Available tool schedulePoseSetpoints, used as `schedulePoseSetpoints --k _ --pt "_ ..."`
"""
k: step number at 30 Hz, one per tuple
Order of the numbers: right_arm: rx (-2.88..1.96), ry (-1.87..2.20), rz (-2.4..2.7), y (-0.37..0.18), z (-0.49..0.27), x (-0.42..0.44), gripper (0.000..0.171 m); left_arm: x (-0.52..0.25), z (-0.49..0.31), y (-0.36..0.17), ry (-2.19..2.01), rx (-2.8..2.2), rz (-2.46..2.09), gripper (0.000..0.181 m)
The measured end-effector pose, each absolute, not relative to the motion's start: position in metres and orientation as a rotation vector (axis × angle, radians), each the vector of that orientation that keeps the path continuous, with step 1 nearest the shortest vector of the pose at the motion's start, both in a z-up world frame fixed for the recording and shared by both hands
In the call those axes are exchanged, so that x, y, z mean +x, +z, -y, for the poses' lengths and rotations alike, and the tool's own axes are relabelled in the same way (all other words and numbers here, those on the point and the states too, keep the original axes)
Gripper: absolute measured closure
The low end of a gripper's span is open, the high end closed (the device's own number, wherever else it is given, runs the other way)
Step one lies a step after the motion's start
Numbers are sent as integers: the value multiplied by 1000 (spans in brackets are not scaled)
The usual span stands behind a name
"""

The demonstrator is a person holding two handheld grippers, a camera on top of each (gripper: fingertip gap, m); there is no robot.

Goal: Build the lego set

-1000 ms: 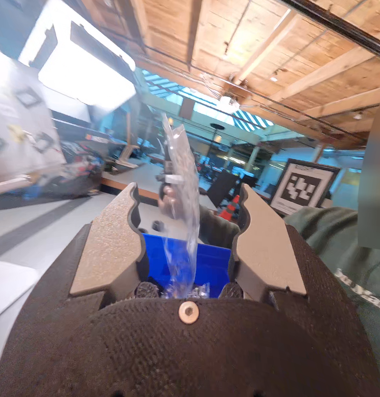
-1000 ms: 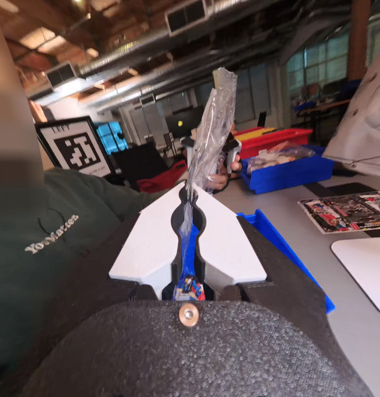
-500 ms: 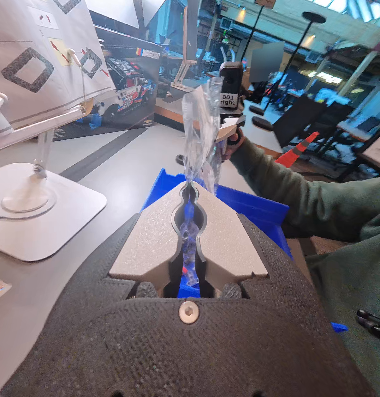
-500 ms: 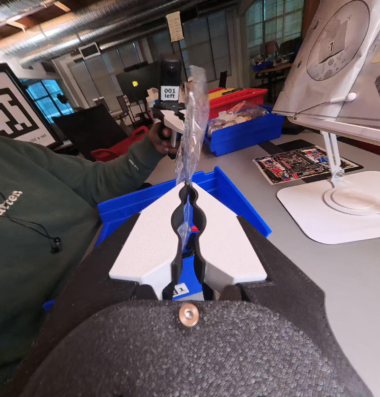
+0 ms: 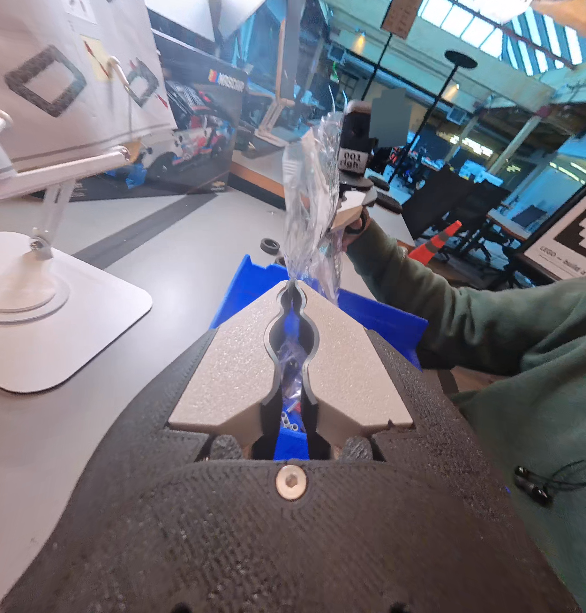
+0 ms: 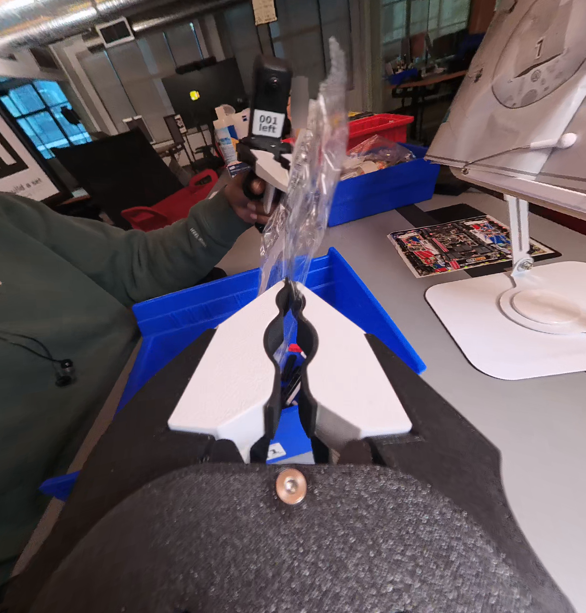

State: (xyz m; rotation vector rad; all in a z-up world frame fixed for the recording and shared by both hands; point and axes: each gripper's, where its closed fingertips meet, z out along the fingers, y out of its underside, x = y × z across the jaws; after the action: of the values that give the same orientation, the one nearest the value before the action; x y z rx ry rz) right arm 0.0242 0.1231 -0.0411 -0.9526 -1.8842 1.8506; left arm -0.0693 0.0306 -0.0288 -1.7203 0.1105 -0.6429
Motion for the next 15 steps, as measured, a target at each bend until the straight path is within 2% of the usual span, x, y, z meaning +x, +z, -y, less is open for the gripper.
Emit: schedulePoseSetpoints --k 15 --pt "-1038 1932 1829 -45 -136 21 171 -73 -42 -33 -591 -1760 -74 181"
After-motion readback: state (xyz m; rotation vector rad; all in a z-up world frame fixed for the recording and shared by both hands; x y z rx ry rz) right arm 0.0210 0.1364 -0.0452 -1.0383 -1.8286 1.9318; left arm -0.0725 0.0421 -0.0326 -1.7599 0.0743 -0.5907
